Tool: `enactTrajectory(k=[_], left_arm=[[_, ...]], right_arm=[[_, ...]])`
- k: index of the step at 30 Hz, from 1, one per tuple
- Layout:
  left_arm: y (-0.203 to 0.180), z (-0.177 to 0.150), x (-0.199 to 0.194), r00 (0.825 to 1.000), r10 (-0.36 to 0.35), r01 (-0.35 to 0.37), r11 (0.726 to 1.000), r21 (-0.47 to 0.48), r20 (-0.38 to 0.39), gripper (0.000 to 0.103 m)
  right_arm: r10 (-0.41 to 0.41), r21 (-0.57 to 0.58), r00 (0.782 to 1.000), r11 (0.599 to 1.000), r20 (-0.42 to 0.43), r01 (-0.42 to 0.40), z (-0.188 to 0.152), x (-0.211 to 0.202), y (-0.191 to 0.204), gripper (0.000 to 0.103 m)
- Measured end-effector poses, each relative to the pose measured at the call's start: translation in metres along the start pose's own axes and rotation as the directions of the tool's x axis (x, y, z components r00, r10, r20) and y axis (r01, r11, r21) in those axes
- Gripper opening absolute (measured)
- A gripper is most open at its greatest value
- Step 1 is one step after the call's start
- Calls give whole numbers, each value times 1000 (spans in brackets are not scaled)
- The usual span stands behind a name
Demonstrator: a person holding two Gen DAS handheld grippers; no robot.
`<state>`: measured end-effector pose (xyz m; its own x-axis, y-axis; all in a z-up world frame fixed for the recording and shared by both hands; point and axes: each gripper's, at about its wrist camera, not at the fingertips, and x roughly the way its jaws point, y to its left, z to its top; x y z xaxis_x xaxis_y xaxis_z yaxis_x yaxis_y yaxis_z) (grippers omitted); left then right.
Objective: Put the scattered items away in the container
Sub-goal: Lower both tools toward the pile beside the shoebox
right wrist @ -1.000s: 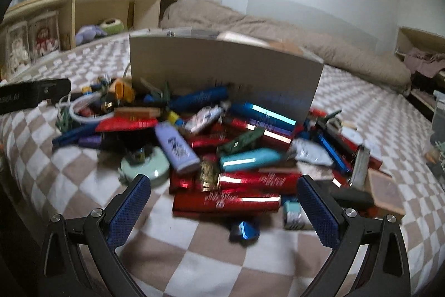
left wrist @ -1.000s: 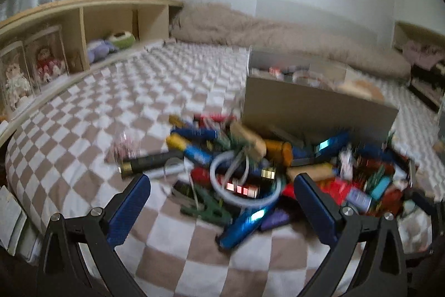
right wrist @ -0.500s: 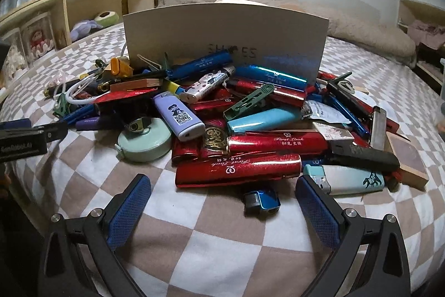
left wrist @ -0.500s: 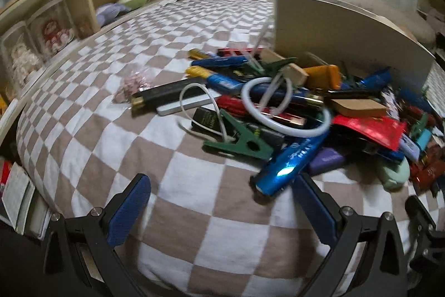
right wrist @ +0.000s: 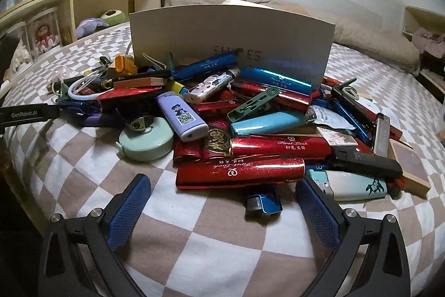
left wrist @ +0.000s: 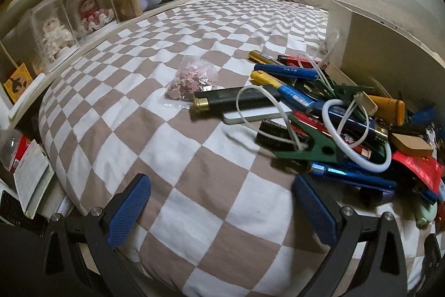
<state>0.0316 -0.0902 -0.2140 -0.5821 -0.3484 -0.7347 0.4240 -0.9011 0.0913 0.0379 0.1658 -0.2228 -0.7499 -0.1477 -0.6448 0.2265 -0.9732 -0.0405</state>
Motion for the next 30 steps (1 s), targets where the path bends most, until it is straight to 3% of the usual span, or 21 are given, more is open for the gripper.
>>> enactTrajectory(k=[7,14,20,25,30], left_arm=[[-18,-8,-8,993,-118,117,988,100,4,103],[-48,-13,-16,966,-258,257,953,163,-10,103],[-61,-3,-12,964,-267,265,954,138,0,103],[-77,-1,-17,945,-327,325,936,133,-12,103],[-92,-5,-17,950,-310,312,940,141,-34,103]], right_arm=[[-39,-103,999,994,14,40,7,-4,8,103],[-82,-136,997,987,15,83,12,-4,10,103],[-73,-83,997,994,-8,73,18,2,6,103],[-61,-62,998,996,-30,59,20,6,8,103],[-56,-50,997,997,-51,54,19,7,7,103]])
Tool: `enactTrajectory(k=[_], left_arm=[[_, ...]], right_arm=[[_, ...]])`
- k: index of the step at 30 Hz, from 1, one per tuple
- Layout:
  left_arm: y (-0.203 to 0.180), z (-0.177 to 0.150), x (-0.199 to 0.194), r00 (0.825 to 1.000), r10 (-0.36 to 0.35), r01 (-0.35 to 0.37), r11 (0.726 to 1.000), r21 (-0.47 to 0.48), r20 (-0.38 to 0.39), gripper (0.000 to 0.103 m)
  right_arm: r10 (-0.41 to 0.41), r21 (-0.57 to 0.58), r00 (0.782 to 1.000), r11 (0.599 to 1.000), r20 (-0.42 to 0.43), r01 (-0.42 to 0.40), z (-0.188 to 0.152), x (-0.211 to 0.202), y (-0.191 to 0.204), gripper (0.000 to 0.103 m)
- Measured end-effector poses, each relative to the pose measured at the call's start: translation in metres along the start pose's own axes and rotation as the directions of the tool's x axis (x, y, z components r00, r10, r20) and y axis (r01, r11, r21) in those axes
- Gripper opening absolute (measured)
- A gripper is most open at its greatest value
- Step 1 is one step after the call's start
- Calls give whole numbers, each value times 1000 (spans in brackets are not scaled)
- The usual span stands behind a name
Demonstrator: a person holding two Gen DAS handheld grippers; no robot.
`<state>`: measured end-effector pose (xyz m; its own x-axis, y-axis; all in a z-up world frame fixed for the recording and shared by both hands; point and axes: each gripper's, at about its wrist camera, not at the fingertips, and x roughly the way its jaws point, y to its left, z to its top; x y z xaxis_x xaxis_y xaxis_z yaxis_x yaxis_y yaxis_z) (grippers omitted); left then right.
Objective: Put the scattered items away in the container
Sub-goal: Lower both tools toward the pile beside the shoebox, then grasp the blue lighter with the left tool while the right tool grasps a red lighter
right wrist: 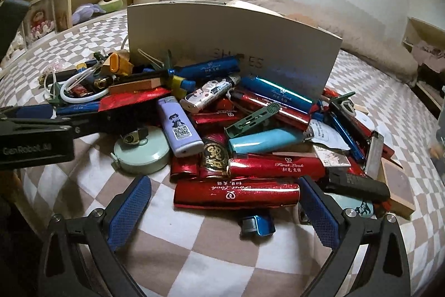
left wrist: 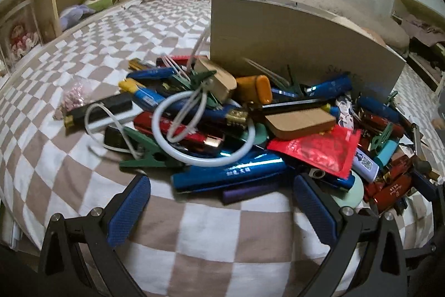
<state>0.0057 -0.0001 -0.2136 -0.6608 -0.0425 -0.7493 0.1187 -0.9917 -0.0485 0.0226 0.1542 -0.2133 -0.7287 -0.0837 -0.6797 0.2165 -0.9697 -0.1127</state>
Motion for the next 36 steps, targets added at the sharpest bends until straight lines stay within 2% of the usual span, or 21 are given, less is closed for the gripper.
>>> enactTrajectory(k=[2,4,11,16,21,23,28,32,36], left_arm=[[-3,-1,1,1000,22,-22,1000,0,0,103],[-4,0,2,1000,31,-31,999,-15,3,103],[0,5,3,999,39,-38,994,-98,5,103],[5,3,1,1000,12,-10,991,-130,12,102],[2,1,1,998,52,-49,993,-103,26,86],[3,2,2,998,55,-52,994,-98,29,84],[2,0,-2,998,42,-39,997,-69,47,84],[1,2,0,999,32,-29,997,-67,40,98],[0,5,2,999,37,-35,997,-63,40,100]], right_arm=[[6,11,1000,1000,-6,-6,0,0,-2,96],[9,18,1000,1000,-10,-9,1,-1,-5,84],[28,25,999,999,-21,-27,1,-2,-10,84],[27,17,999,999,-22,-27,1,-1,-10,84],[29,19,999,999,-24,-28,2,0,-10,84],[27,15,999,1000,-23,-26,2,1,-9,84],[29,14,999,999,-26,-28,2,1,-9,84],[29,7,999,1000,-25,-29,2,0,-8,84],[34,9,999,999,-25,-34,2,0,-8,84]])
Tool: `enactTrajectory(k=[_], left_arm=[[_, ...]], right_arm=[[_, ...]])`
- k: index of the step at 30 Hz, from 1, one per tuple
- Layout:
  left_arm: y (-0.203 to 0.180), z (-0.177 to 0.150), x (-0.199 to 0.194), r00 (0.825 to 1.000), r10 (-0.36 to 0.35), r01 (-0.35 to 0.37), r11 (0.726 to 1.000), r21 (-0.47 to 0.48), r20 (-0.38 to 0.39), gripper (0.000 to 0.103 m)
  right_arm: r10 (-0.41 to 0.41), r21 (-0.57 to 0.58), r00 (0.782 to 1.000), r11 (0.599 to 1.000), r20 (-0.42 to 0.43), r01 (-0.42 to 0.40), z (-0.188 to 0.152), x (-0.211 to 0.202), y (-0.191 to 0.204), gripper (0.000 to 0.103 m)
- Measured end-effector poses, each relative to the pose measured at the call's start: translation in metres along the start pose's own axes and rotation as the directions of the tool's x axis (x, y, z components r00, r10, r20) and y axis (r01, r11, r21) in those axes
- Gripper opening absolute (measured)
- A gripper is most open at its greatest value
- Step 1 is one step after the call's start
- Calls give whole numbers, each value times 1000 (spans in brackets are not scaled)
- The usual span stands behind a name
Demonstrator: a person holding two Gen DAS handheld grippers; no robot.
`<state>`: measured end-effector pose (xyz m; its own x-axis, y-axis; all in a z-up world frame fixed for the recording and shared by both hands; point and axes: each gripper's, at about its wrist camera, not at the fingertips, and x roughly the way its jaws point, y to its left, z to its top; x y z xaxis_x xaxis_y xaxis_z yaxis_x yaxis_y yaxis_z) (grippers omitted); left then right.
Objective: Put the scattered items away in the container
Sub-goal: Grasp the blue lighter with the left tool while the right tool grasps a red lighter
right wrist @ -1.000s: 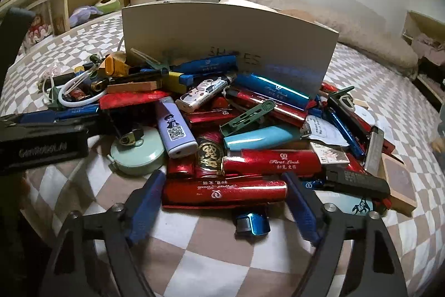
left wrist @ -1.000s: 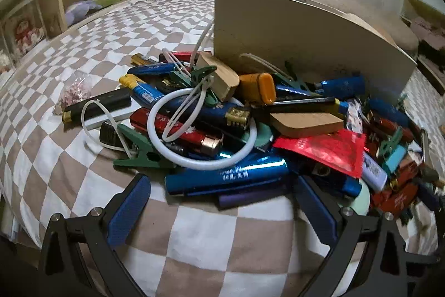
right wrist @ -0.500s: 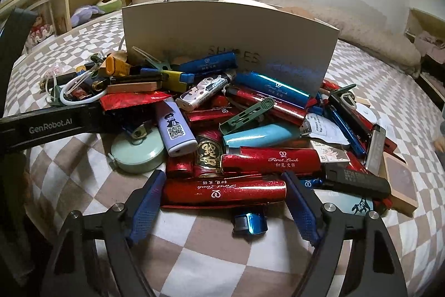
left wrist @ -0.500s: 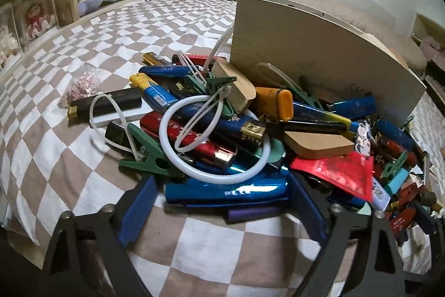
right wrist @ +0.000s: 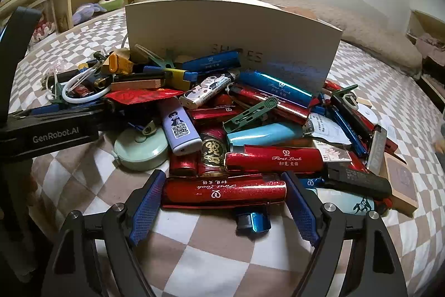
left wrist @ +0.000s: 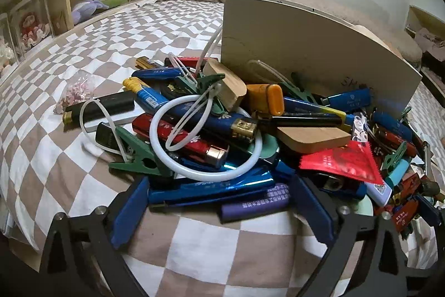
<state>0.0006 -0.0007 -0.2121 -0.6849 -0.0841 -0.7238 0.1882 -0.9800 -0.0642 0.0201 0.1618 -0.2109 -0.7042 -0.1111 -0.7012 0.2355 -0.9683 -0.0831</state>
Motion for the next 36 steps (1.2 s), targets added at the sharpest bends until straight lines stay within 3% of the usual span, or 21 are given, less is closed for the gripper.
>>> enactTrajectory(k=[4,6,11,23,36], left_arm=[[0,-1,-2,1000,0,0,1000,-6,-1,95],[5,0,-4,1000,9,-9,1000,-20,5,84],[9,-3,-8,1000,-14,14,1000,-20,8,84],[5,-24,-27,999,-29,26,994,103,29,84],[2,-35,-34,999,9,-17,990,142,52,86]], right_arm=[[3,0,1000,1000,0,-3,-1,0,0,84],[9,6,1000,1000,-2,-9,-1,0,-1,84],[15,13,1000,1000,-6,-15,-2,0,-3,84],[59,42,998,997,-21,-58,-5,1,-9,84],[69,6,997,998,-27,-69,-11,-5,-9,84]])
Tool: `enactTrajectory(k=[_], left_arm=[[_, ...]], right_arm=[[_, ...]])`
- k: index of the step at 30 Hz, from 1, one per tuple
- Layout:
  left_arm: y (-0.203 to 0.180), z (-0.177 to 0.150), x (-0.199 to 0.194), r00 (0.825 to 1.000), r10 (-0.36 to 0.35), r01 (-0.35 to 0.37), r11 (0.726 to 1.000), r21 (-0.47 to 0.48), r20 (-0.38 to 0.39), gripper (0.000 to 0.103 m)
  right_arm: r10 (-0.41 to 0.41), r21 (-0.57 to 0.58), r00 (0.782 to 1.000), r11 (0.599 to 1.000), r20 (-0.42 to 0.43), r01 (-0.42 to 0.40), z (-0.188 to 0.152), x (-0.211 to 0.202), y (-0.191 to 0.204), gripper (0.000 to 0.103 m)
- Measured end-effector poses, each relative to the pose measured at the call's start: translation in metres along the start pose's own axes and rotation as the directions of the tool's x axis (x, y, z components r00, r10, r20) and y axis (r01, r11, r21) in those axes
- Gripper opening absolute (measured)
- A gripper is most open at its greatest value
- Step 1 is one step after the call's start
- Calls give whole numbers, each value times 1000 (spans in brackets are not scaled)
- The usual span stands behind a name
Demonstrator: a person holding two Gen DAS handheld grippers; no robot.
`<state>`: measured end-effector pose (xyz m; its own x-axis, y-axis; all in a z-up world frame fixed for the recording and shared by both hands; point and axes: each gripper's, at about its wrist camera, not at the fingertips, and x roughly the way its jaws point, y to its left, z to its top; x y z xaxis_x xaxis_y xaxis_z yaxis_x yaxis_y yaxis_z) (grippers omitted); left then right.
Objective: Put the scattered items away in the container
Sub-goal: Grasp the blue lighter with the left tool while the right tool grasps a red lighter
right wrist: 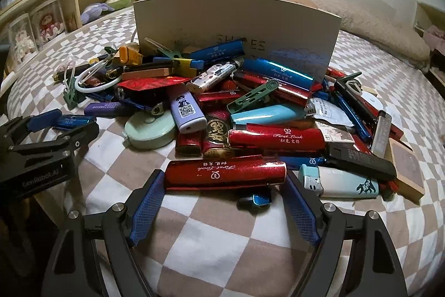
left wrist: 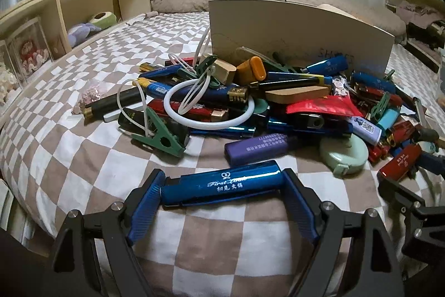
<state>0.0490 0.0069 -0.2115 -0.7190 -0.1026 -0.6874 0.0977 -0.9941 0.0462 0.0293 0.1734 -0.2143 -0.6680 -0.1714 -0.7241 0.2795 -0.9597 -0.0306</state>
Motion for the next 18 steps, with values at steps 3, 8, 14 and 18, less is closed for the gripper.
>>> enactTrajectory(k=[3,8,14,18], left_arm=[[2,0,1,1000,23,-24,999,-25,-9,100],[5,0,3,999,37,-38,998,-53,-18,102],[10,2,4,999,20,-23,995,-98,-37,98],[7,3,1,1000,1,-4,996,-86,-31,84]], right_arm=[[-9,-12,1000,1000,3,9,1,2,2,84],[-23,-38,1000,999,1,23,2,4,5,84],[-30,-87,1000,996,-3,30,4,3,8,84],[-45,-123,999,991,3,45,5,1,11,83]])
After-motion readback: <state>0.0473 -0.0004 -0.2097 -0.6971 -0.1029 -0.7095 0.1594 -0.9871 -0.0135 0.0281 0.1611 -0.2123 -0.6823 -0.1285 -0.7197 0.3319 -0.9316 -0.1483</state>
